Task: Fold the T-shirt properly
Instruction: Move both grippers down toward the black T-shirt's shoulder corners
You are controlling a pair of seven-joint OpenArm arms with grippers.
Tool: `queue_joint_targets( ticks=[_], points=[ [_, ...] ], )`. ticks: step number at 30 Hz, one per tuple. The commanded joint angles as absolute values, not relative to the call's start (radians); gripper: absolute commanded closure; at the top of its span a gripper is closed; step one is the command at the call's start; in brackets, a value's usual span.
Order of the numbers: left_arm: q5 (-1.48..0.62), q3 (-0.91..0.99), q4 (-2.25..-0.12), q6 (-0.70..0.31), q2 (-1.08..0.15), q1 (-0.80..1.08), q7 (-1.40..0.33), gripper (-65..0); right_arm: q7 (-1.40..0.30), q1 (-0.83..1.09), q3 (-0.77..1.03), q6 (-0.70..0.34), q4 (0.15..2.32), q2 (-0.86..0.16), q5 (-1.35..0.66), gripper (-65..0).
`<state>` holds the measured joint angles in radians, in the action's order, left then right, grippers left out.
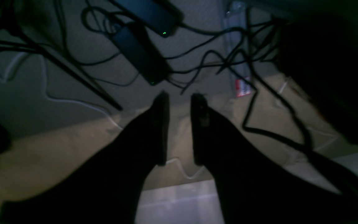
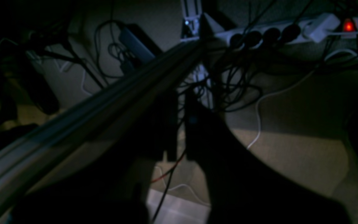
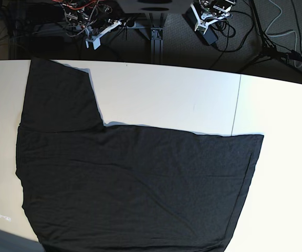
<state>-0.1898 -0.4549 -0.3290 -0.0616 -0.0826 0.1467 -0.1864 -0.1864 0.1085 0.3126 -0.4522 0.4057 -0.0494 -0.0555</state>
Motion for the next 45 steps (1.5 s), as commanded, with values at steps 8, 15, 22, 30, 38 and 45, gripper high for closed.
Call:
queue_joint_targets(
  ticks=[8,15,22,30,38,45],
  points=[
    [-0.158,-0.456,-0.335,-0.172,-0.086,0.156,-0.214,-16.2,-0.180,0.136,0.312,-0.399,0.428,-0.072,-0.059,-3.4],
    [-0.140,-0.456,-0.350,-0.173,-0.088,0.194,-0.207,-16.2,-0.180,0.237,0.312,-0.427,0.493,-0.105,-0.060,-3.4],
    [-0.183,-0.445,-0.633,-0.363,-0.193,0.337,-0.248,-16.2,-0.262,0.403,0.312,-0.458,0.695,-0.134,-0.068,-3.4],
    [-0.282,-0.208,-1.139,-0.543,-0.301,0.620,-0.281,-16.2,-0.493,0.648,0.312,-0.484,1.084,-0.245,-0.361,-3.5],
    [-0.457,0.026,-1.635,-0.581,-0.354,0.847,-0.397,-16.3,-0.634,0.942,0.327,-0.506,1.610,-0.373,-0.623,-23.9],
    [-0.458,0.155,-1.883,-0.611,-0.391,0.925,-0.444,-16.4,-0.695,1.030,0.559,-0.513,1.959,-0.389,-0.812,-27.6]
  ],
)
